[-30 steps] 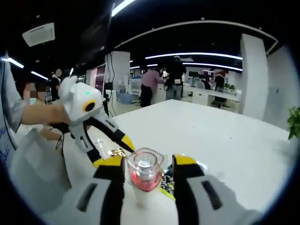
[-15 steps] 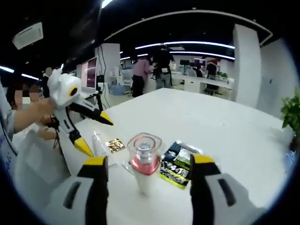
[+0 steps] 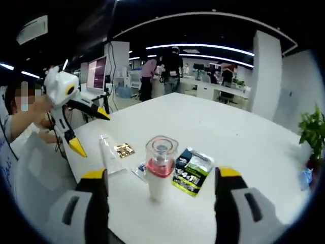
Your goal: Arrange the skincare products in the storage area until every visible bottle or jar stands upright without overlapping.
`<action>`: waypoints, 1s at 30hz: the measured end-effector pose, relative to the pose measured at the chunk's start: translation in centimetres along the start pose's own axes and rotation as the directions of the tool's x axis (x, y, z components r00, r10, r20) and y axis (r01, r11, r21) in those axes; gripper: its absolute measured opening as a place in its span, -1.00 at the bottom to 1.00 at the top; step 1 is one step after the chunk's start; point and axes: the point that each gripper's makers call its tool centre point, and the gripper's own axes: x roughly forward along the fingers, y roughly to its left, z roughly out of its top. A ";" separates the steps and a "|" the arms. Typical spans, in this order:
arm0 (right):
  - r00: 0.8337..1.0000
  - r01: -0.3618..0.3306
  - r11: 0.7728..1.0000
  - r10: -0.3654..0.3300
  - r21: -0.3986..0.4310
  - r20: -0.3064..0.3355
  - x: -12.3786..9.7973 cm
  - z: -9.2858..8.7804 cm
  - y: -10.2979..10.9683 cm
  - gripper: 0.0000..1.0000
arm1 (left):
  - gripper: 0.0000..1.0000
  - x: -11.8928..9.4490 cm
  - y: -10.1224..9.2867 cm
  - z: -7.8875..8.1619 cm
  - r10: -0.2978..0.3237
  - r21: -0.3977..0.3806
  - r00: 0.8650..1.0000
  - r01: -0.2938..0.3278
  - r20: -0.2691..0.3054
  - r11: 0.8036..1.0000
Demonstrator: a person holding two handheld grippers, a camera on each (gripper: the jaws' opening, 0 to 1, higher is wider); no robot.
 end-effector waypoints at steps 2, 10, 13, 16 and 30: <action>1.000 0.000 1.000 0.000 -0.002 -0.004 -0.1 -0.1 0.0 0.76 | 0.63 -0.4 -0.1 -0.3 0.003 -0.006 1.000 -0.003 -0.001 1.000; 1.000 0.023 1.000 -0.023 -0.001 -0.005 -1.3 -0.5 0.3 0.99 | 0.78 -1.2 -0.3 -1.4 0.011 -0.013 1.000 -0.011 -0.013 1.000; 0.999 0.022 1.000 -0.022 -0.005 -0.024 -1.7 -0.9 0.5 0.99 | 0.81 -1.4 -0.3 -1.5 0.016 -0.011 1.000 -0.016 -0.014 1.000; 0.999 0.016 1.000 -0.016 -0.002 -0.039 -1.8 -1.2 0.8 0.99 | 0.85 -1.7 -0.4 -1.5 0.016 -0.006 1.000 -0.016 -0.016 1.000; 0.999 -0.009 1.000 0.008 -0.006 -0.045 -1.8 -1.5 2.5 1.00 | 0.94 -2.2 -0.7 -2.3 0.017 0.055 0.999 -0.014 -0.046 0.998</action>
